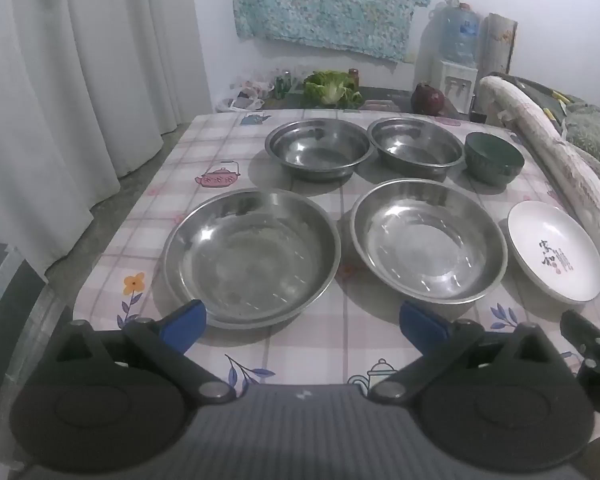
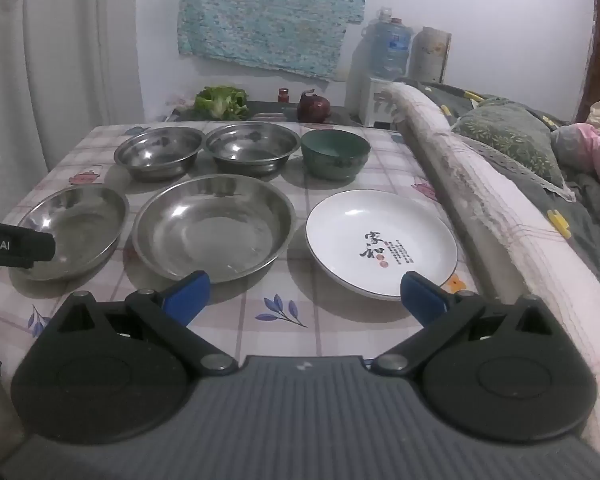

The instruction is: Organize plates and bowls

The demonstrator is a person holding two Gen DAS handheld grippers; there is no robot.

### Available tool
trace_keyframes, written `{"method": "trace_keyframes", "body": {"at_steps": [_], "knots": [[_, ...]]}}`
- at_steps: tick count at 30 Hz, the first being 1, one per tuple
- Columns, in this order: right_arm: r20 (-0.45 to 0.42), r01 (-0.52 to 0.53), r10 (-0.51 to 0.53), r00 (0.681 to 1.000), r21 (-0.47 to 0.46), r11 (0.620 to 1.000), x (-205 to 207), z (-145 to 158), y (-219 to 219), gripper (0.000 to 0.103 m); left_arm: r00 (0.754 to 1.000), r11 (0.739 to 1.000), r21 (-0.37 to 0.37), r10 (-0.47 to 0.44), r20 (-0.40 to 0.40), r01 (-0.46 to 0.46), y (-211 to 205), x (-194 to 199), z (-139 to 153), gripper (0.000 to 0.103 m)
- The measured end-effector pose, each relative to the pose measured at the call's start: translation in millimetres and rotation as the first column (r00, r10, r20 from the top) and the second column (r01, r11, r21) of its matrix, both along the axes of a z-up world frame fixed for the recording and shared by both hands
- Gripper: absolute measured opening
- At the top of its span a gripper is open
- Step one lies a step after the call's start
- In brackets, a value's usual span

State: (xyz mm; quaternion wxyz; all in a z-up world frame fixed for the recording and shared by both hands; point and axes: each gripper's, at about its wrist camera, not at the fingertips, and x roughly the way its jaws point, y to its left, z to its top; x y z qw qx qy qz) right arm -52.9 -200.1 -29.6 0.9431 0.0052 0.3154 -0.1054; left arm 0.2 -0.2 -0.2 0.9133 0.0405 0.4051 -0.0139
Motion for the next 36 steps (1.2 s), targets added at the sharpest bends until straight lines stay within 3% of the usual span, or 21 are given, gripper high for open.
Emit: {"method": "trace_keyframes", "body": {"at_steps": [36], "knots": [[-0.015, 0.004, -0.004, 1.000, -0.006, 1.000, 5.2, 4.7, -0.1, 0.102, 1.000, 1.000, -0.016, -0.005, -0.010, 0.005, -0.7, 3.2, -4.2, 0.103]]}}
